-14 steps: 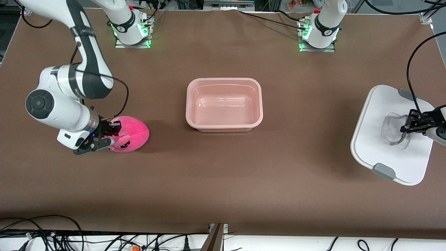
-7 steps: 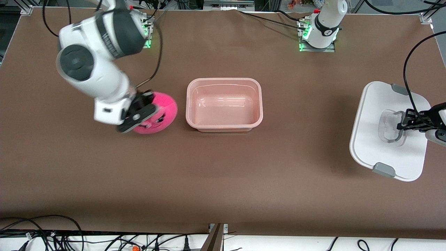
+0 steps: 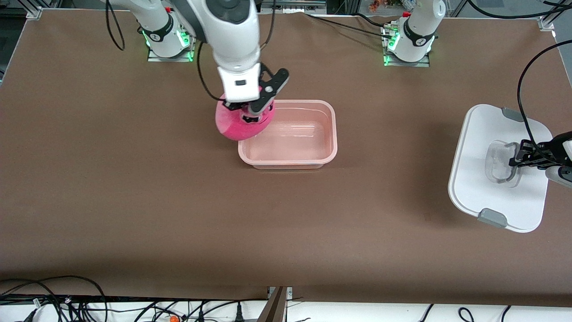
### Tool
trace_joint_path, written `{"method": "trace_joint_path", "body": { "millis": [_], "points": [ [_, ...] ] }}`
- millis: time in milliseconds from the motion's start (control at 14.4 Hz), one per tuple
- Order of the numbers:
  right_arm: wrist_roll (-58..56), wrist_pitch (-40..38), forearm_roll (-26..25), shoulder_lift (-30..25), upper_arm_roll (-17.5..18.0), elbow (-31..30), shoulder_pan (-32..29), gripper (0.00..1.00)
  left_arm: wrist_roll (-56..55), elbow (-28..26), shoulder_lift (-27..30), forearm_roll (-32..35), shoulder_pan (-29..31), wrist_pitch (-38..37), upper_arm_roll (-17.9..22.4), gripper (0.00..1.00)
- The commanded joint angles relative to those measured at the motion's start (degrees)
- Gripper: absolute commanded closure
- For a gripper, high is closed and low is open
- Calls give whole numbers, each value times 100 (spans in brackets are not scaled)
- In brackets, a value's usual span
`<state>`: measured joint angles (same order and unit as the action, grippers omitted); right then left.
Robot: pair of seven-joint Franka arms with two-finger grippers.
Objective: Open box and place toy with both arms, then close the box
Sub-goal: 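Lift the pink toy with the right gripper and carry it over the box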
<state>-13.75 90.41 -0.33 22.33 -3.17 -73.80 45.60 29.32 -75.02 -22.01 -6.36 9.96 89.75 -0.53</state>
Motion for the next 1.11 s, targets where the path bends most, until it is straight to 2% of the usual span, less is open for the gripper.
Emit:
{"method": "trace_joint_path", "body": {
  "millis": [0,277,484,761,1038],
  "points": [
    [-355,-94,-90,385,-70,427,185,100,-23,128,-14,-163,59,-124,-26,100],
    [-593,-94,-388,851,-70,752,343,100,-23,128,-14,-172,59,-124,-35,100],
    [-585,-41,-433,1123,-70,761,405,100,-23,128,-14,-251,85,-124,-26,100],
    [-558,266,-784,1554,-79,761,669,100,-23,128,-14,-251,85,-124,-35,100],
    [-497,731,-846,1853,-88,761,687,100,-23,128,-14,-269,85,-124,-26,100]
  ]
}}
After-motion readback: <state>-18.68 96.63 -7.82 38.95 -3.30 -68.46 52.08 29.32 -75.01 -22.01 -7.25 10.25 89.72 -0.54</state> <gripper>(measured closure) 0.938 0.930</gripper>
